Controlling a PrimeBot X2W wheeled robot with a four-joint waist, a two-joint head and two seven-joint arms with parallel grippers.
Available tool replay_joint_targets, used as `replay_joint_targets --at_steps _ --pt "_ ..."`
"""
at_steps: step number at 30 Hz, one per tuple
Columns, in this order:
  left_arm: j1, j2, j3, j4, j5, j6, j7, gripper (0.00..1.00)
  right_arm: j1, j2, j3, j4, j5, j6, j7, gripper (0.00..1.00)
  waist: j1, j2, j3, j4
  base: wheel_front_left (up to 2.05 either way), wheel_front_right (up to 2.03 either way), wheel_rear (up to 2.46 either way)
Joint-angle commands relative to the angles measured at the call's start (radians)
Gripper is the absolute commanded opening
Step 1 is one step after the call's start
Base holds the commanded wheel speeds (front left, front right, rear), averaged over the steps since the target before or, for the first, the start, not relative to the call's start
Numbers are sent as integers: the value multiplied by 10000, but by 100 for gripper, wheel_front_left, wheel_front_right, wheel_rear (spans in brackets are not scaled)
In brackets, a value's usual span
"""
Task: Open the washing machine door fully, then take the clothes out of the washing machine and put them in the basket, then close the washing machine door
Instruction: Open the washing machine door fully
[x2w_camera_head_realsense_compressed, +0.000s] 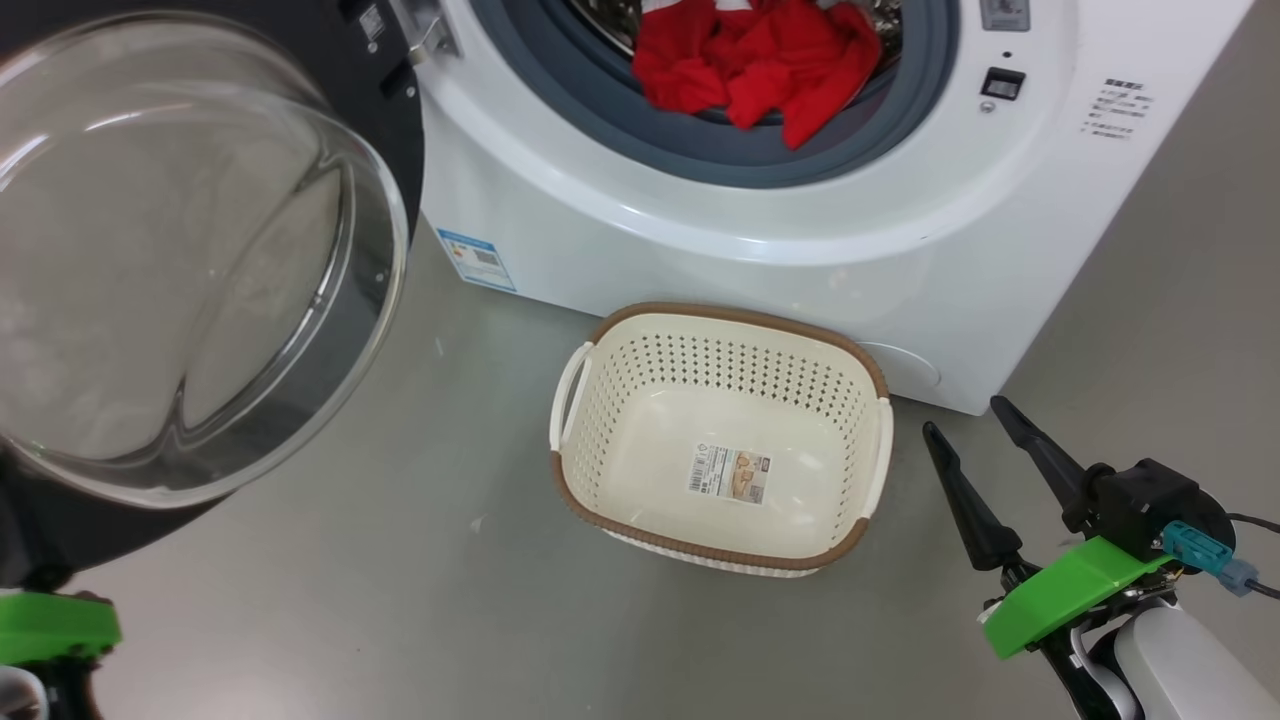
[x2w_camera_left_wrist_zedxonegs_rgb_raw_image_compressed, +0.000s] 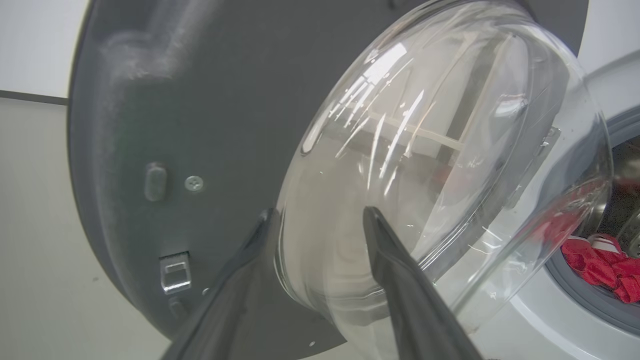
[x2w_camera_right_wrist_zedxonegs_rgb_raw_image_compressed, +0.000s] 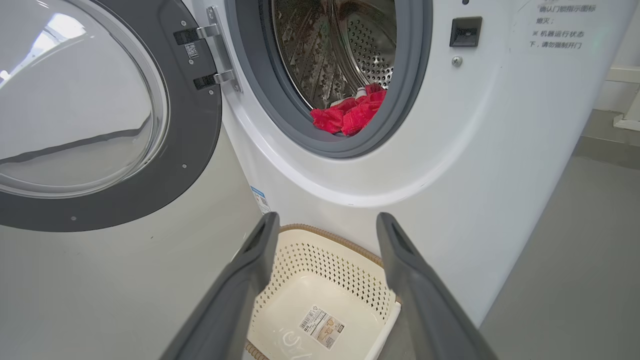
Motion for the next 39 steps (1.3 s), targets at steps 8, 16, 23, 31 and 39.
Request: replay_joint_targets --at_steps 8,16,23,31,39 --pt "1065 4 -607 -1664 46 -55 -49 100 197 103 -99 -300 -16 48 -93 100 0 0 -181 -403 0 0 0" --pt "2057 -82 -2087 -2876 6 -55 -49 100 424 307 -495 -443 -77 48 -93 100 0 0 -340 -1033 0 0 0" --pt "2394 56 -3031 -3167 -150 -55 -49 100 571 476 -795 -559 -231 48 -93 100 0 0 -338 -1760 0 0 0" --pt "2467 287 -3713 -3311 -479 -55 -49 100 596 650 -1115 -587 -255 48 -93 100 0 0 -261 -2629 0 0 0" --pt "2505 443 -4285 -3486 -653 -55 -49 100 638 790 -1289 -553 -224 48 -93 100 0 0 -224 -3370 0 0 0"
